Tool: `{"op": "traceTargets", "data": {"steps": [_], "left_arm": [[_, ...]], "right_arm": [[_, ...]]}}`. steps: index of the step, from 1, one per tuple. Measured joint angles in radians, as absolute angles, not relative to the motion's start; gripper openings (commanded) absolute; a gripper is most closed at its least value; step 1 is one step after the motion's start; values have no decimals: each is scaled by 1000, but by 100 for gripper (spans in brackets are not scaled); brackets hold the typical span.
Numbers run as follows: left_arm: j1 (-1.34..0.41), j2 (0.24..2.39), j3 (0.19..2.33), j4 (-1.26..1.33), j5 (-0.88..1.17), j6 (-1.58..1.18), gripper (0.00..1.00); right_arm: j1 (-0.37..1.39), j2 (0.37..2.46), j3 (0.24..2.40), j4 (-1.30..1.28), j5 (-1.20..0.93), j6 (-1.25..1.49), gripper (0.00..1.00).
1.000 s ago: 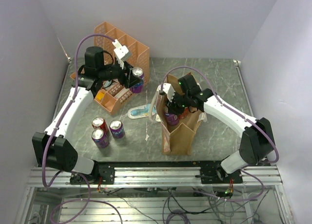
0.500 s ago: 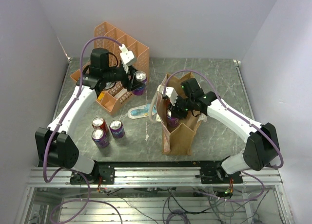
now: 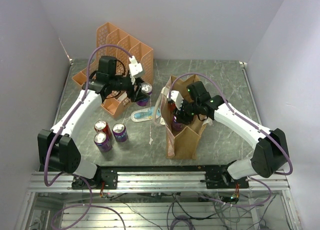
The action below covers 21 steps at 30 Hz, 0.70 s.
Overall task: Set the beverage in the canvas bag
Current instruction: Adjust the drink in the canvas bag, then place the drink at the center of the board.
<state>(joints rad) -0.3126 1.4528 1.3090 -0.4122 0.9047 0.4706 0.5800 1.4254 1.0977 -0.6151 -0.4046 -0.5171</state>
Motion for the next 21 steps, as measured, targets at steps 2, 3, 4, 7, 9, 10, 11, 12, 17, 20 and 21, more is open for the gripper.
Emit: {"op": "traceTargets", "data": {"steps": [2,3,4,7,9,10,11,12,17,20,21], "left_arm": [[-318,1453,1303,-429,913,503,7],[-321,1453,1299,-439,918,520,7],[-324,1453,1294,-449,924,541,7],[-336,1453,1276,-487,938,607,7],[-344,1453,1263,-518,951,657,7],[-349,1453,1256,-536,958,687,7],[-353,1453,1249,-552,964,712,7],[-360,1453,1239,-572,971,744,7],[-400,1453,1171,-645,1002,879,7],[-428,1453,1111,-648,1019,928,7],[-437,1453,1087,-641,1025,938,7]], "right_arm": [[580,1425,1099,-617,-406,-517,42],[580,1425,1100,-618,-408,-517,44],[580,1425,1102,-620,-409,-517,45],[580,1425,1121,-627,-411,-514,51],[580,1425,1144,-631,-406,-508,54],[579,1425,1158,-632,-400,-504,55],[577,1422,1170,-631,-395,-497,57],[574,1419,1181,-630,-391,-491,58],[547,1378,1237,-630,-358,-454,62],[542,1367,1281,-627,-338,-432,62],[542,1367,1297,-627,-330,-424,62]]}}
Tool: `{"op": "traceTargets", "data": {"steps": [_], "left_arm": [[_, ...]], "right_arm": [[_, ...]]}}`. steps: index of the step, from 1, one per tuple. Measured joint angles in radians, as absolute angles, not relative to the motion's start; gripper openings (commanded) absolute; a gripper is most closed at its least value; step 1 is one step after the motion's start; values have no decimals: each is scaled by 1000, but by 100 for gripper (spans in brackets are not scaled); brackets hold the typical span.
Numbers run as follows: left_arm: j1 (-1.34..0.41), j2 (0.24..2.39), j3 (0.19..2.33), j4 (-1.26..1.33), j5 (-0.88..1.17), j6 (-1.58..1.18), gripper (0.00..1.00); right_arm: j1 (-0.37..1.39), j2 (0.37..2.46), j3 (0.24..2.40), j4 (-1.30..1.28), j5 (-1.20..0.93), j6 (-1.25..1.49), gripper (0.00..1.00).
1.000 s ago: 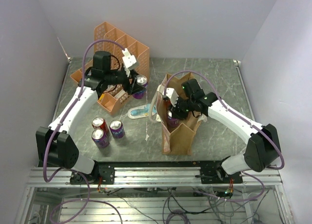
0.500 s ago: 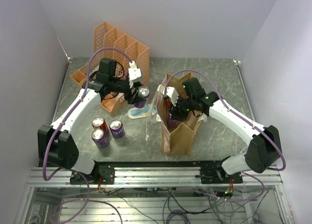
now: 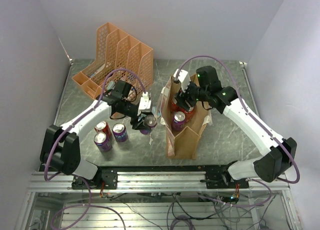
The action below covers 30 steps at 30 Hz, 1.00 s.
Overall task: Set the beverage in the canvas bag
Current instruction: Place the drink at the center of the board.
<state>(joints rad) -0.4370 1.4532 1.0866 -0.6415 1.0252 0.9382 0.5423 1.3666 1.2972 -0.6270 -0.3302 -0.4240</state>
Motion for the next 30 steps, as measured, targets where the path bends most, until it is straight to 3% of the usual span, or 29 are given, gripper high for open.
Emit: {"op": "traceTargets", "data": {"steps": [7,16,20,30], "left_arm": [[-459,1455,889,-467,1055,905,7],[-462,1498,802,-263,1074,889,11],[-462,1498,773,-196,1096,874,21],[-448,1488,771,-226,1095,922,59]], "right_arm": [[542,1372,1361,-648,-292,-383,64],[542,1374,1416,-710,-261,-369,64],[542,1381,1438,-720,-262,-369,64],[544,1413,1459,-724,-265,-374,65]]}}
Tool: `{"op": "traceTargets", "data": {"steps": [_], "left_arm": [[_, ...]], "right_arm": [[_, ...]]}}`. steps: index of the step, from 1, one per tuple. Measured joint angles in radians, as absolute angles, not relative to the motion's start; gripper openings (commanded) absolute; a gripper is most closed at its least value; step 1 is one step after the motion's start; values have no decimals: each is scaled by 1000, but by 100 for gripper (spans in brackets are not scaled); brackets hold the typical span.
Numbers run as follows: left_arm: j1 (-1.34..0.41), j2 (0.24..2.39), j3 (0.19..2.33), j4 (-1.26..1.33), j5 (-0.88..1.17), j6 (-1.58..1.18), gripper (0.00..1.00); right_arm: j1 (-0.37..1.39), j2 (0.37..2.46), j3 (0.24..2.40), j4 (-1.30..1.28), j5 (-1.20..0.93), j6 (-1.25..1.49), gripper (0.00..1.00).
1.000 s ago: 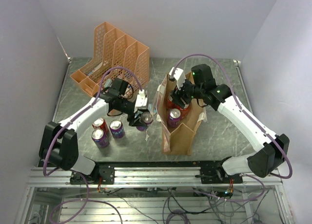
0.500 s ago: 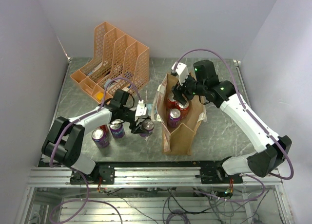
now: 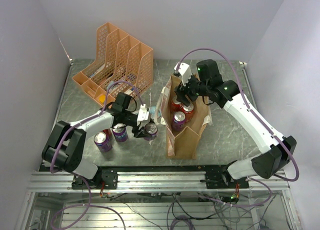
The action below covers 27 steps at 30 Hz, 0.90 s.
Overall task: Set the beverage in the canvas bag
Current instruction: Place the drink at the center of the board.
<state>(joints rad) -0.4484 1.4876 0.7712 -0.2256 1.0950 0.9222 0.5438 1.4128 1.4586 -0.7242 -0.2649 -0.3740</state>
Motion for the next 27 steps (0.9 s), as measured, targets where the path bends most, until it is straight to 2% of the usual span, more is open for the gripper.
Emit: {"op": "traceTargets", "data": {"steps": [4,11,17,22,27], "left_arm": [[-440,1477,773,-262,1087,943,71],[-433,1468,813,-397,1058,1017,87],[-427,1405,867,-468,1055,1043,94],[-427,1369,892,-529,1053,1065,95],[-392,1298,931,-527,1015,944,99]], "right_arm": [[547,1413,1459,-722,-266,-374,65],[563,1421,1479,-717,-266,-374,65],[591,1423,1495,-698,-270,-374,66],[609,1423,1495,-689,-273,-377,67],[638,1423,1531,-706,-289,-381,72]]}}
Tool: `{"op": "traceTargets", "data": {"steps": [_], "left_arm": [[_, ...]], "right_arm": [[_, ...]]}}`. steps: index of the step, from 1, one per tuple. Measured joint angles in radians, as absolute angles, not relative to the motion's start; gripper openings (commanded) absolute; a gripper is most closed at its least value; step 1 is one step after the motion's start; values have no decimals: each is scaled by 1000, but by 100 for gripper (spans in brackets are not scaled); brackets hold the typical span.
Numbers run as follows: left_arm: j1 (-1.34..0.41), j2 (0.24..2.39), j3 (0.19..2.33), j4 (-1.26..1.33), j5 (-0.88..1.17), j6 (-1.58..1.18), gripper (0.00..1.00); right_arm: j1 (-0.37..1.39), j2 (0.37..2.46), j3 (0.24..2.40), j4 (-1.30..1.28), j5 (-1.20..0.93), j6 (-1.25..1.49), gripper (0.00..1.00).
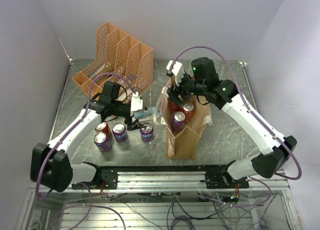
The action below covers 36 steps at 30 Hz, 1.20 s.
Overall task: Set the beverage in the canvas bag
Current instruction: Place the drink at the center of the board, then pick up the drink from the center of the board.
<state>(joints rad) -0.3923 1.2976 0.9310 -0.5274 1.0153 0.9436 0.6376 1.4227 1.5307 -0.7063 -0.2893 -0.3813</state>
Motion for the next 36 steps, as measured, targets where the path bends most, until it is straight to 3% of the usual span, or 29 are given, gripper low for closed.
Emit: {"op": "traceTargets", "data": {"steps": [7,10,17,25,36], "left_arm": [[-288,1143,1035,-453,786,648,98],[-240,1125,1104,-456,638,535,97],[-120,1199,1287,-538,357,357,97],[28,1294,1343,-656,202,244,97],[68,1254,1344,-702,205,223,97]], "right_arm": [[746,1447,1622,-727,-334,-413,82],[794,1539,1761,-765,-356,-435,88],[887,1795,2038,-955,-405,-524,91],[978,1901,1978,-1118,-408,-670,96],[1001,1995,1844,-1119,-316,-719,97]]}}
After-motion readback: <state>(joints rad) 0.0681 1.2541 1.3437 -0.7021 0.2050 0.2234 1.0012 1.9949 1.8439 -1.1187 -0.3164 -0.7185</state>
